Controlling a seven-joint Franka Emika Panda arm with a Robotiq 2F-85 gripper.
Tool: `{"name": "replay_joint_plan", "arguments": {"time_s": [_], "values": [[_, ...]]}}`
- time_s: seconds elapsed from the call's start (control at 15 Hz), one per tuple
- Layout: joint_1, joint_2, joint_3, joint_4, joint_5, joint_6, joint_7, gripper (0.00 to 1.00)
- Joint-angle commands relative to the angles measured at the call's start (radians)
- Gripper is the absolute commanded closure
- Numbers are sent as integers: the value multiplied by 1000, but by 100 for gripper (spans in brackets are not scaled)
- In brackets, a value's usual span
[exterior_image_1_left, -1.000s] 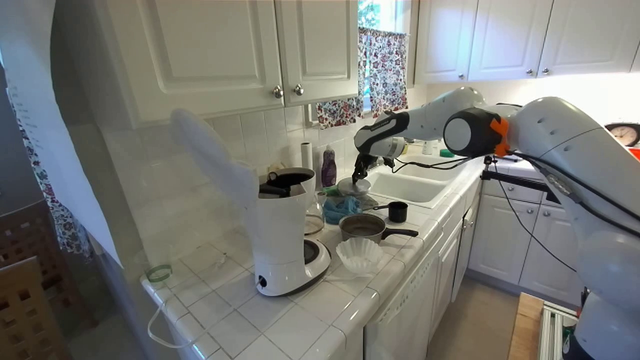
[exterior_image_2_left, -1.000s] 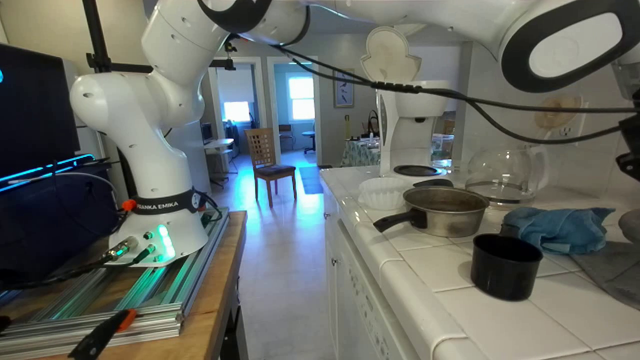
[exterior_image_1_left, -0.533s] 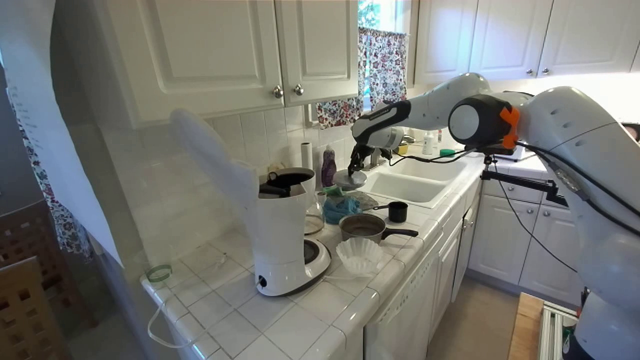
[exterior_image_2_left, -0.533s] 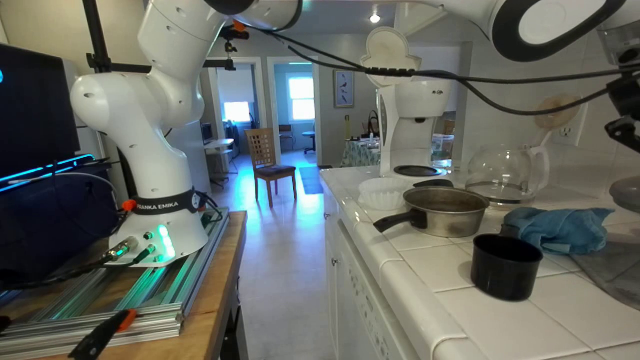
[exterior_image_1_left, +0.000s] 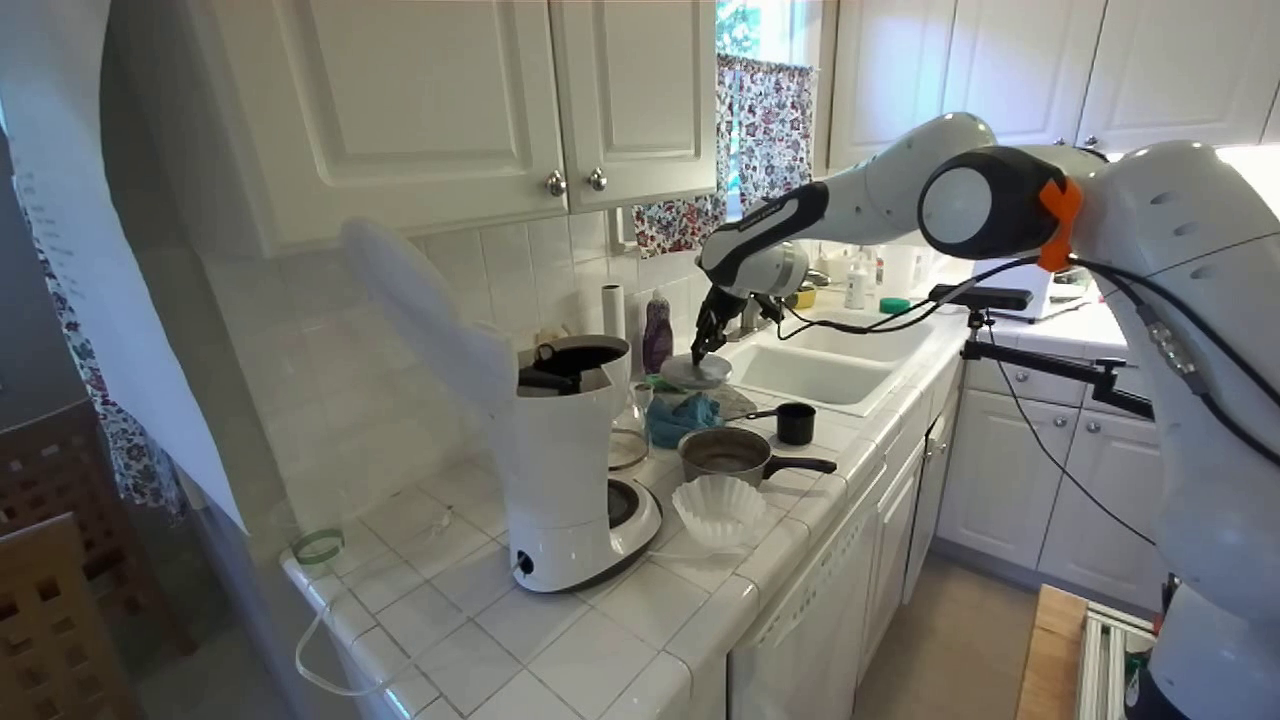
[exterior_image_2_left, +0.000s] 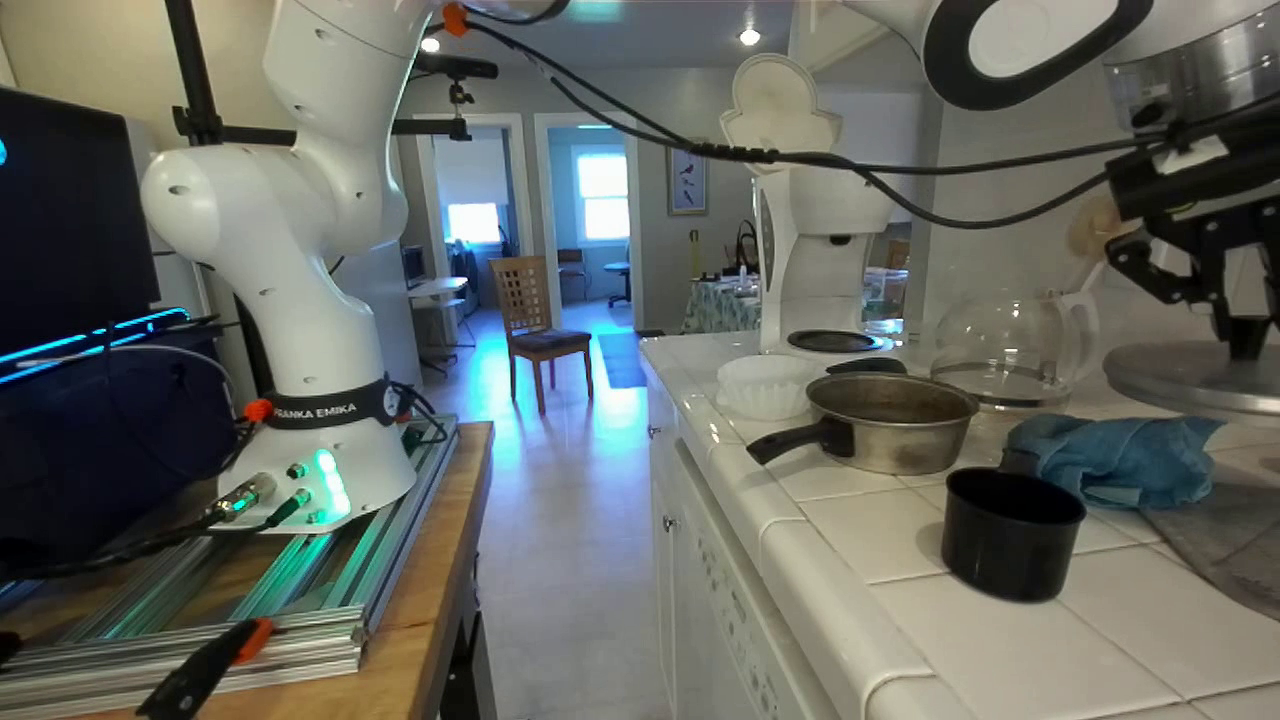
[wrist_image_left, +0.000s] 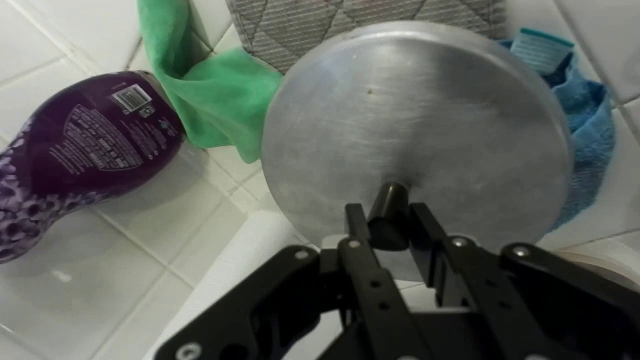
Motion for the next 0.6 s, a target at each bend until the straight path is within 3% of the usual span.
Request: {"name": "replay_joint_plan", "arguments": {"time_s": [0.0,0.53], "values": [[20,-112,-7,-157,20,0,3,93],[84,-260,-23,-386,23,9,6,93]]}}
